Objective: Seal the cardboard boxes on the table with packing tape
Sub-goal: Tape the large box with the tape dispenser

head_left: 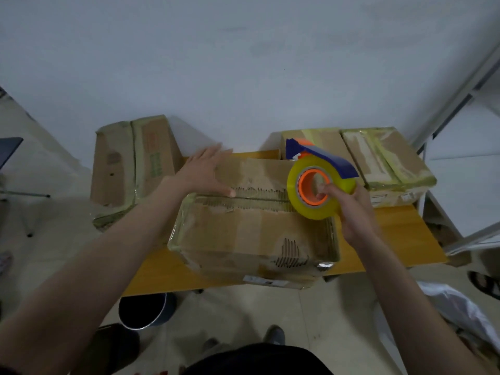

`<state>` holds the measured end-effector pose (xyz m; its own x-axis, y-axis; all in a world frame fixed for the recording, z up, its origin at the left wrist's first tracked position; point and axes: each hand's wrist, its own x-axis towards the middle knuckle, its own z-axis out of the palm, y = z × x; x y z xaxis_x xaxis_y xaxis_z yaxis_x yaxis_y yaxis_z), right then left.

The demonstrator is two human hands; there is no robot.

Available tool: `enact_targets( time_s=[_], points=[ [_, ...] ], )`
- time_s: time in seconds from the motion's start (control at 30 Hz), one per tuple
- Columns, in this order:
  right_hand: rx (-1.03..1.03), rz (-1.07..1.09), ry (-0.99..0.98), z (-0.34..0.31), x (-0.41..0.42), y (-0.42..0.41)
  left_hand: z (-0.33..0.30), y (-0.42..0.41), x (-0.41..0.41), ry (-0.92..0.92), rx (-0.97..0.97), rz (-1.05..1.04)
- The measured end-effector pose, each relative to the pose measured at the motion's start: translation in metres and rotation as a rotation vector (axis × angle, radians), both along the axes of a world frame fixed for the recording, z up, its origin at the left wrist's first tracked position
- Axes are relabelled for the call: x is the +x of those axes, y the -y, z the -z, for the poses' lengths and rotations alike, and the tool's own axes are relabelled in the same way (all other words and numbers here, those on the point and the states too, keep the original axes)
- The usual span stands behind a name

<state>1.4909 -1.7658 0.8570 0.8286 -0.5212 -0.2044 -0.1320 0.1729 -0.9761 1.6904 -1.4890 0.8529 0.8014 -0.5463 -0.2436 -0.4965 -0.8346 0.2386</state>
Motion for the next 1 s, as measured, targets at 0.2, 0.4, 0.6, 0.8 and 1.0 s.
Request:
enact_targets(
  time_s=[0.2, 0.4, 0.6, 0.8, 1.0],
  points=[
    [0.19, 0.149, -0.027, -0.009, -0.014, -0.008, 0.011, 0.014, 0.038, -0.116, 0.212, 0.142],
    [0.347, -0.019, -0.09, -0.027, -0.048, -0.043, 0.014, 0.012, 0.042, -0.13, 0.168, 0.152],
    [0.406, -0.014, -0.136, -0.022, -0.076, -0.078, 0.015, 0.01, 0.041, -0.134, 0.152, 0.159],
    [0.456, 0.104, -0.122, -0.007, -0.077, -0.097, 0.015, 0.005, 0.034, -0.135, 0.126, 0.154],
    [0.441, 0.164, -0.079, -0.001, -0.068, -0.094, 0.012, -0.012, 0.003, -0.107, 0.197, 0.097]
  ],
)
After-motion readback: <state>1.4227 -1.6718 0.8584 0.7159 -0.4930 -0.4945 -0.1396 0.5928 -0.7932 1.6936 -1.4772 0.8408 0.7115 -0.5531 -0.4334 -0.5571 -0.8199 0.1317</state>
